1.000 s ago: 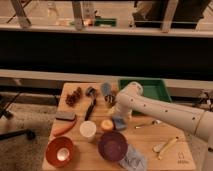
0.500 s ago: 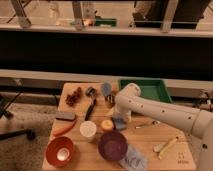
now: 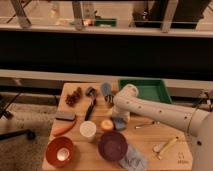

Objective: Place sponge in paper cup

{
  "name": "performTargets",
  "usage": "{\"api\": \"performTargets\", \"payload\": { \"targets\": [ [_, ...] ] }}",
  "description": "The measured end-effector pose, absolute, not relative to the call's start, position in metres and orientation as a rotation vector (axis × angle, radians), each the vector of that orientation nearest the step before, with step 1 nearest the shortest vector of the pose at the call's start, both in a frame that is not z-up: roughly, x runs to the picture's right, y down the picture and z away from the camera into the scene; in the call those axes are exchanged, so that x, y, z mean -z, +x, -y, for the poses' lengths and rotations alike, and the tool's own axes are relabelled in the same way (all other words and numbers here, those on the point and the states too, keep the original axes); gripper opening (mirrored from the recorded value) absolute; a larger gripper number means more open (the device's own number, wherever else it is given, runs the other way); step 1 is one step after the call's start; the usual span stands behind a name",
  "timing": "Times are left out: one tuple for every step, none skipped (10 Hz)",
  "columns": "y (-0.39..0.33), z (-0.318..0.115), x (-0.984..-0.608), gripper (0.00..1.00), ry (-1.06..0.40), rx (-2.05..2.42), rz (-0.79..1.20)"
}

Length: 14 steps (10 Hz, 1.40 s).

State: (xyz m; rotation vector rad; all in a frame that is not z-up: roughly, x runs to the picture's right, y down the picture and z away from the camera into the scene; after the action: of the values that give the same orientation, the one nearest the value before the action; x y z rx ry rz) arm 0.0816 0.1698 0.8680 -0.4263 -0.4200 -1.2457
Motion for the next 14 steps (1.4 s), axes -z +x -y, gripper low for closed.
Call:
{"api": "performTargets", "payload": {
  "targets": [
    [0.081,-0.17,-0.869,0.51,-0.427,1.244,0.419],
    [0.082,-0.171,-0.869,0.41,-0.429,1.241,0.417],
    [0.083,-0.17,-0.869,0.31,-0.429,1.237,0.416],
    [0.082,-0.17,-0.87,0.2,-0.429,1.235,0.415],
    [0.082,-0.169,-0.869,0.11,-0.429,1.234,0.415],
    [0.082,-0.167,-0.868,0.02,-0.433,1.23,0.414],
    [0.082,-0.165,-0.866,0.0,-0.437,1.222,0.414],
    [0.083,-0.162,-0.863,0.0,-0.438,1.213,0.414],
    [0.082,-0.159,-0.86,0.0,-0.435,1.205,0.415],
    [0.082,-0.153,-0.855,0.0,-0.432,1.194,0.416],
    [0.082,-0.148,-0.85,0.0,-0.43,1.183,0.415],
    [0.082,-0.145,-0.846,0.0,-0.428,1.175,0.414],
    [0.081,-0.141,-0.841,0.0,-0.422,1.169,0.413],
    [0.08,-0.138,-0.837,0.0,-0.418,1.165,0.414]
  ]
}}
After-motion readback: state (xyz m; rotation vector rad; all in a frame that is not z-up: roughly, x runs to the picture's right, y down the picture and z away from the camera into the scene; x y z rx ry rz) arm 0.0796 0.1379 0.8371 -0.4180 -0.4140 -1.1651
